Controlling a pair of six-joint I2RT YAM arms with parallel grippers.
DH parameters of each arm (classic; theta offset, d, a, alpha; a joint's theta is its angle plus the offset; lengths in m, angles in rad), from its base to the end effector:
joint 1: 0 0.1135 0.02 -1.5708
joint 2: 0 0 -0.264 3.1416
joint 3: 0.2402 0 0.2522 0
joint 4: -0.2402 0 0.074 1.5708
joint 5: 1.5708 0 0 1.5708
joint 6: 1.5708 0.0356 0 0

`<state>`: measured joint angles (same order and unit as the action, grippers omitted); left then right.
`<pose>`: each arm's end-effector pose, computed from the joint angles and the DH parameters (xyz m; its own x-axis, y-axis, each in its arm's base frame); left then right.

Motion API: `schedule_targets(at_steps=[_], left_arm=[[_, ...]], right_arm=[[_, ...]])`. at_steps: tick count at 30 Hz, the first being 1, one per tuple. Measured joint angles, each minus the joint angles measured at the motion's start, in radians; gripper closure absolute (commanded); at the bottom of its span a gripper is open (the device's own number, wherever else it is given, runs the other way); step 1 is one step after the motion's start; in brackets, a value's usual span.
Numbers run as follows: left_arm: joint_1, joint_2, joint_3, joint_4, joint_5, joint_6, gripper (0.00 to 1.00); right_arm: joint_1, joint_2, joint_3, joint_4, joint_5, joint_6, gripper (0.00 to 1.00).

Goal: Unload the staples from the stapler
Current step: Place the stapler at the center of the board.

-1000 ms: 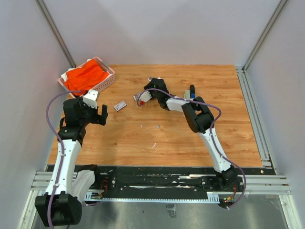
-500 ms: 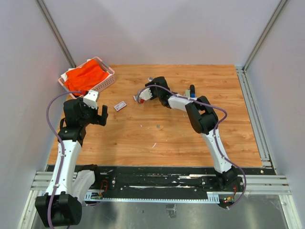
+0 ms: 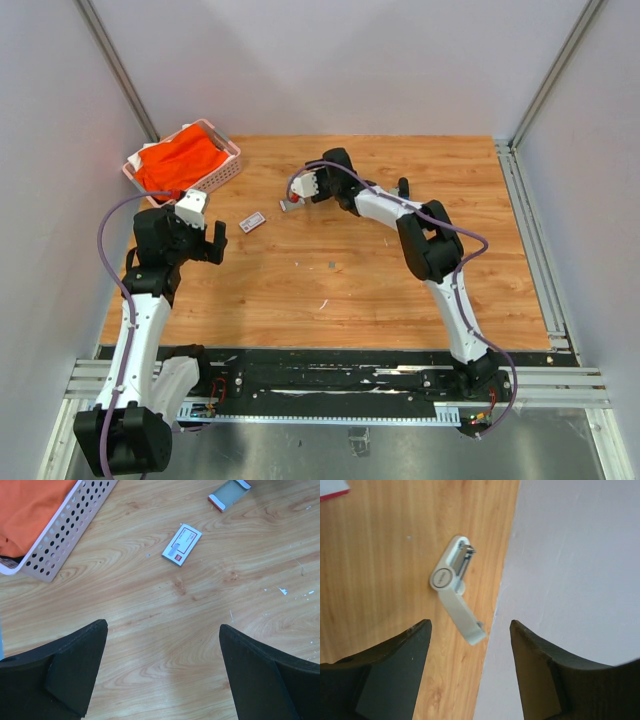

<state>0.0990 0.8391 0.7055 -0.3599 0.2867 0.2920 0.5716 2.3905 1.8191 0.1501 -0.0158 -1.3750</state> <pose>0.1897 0.0087 0.2855 -0.4074 0.2370 -0.8820 0.2823 0.9511 0.1252 0.4635 0.2988 0.1668 0.4755 -0.8603 -0.1839 -0.4450 -0.0549 -0.8939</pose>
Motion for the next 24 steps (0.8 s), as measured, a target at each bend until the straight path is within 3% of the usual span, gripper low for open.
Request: schedule_targets(at_steps=[10,17,24], left_arm=[[0.0,0.0,0.0,0.0,0.004,0.0,0.02],[0.0,0.0,0.0,0.001,0.005,0.0,0.02],[0.0,0.0,-0.001,0.007,0.007,0.0,0.02]], right_arm=[[-0.011,-0.055,0.108,-0.106,-0.034,0.127,0.31],[-0.017,-0.057,0.217,-0.197,-0.035,0.365,0.28],[-0.017,-0.073,0.219,-0.238,-0.016,0.573,0.26]])
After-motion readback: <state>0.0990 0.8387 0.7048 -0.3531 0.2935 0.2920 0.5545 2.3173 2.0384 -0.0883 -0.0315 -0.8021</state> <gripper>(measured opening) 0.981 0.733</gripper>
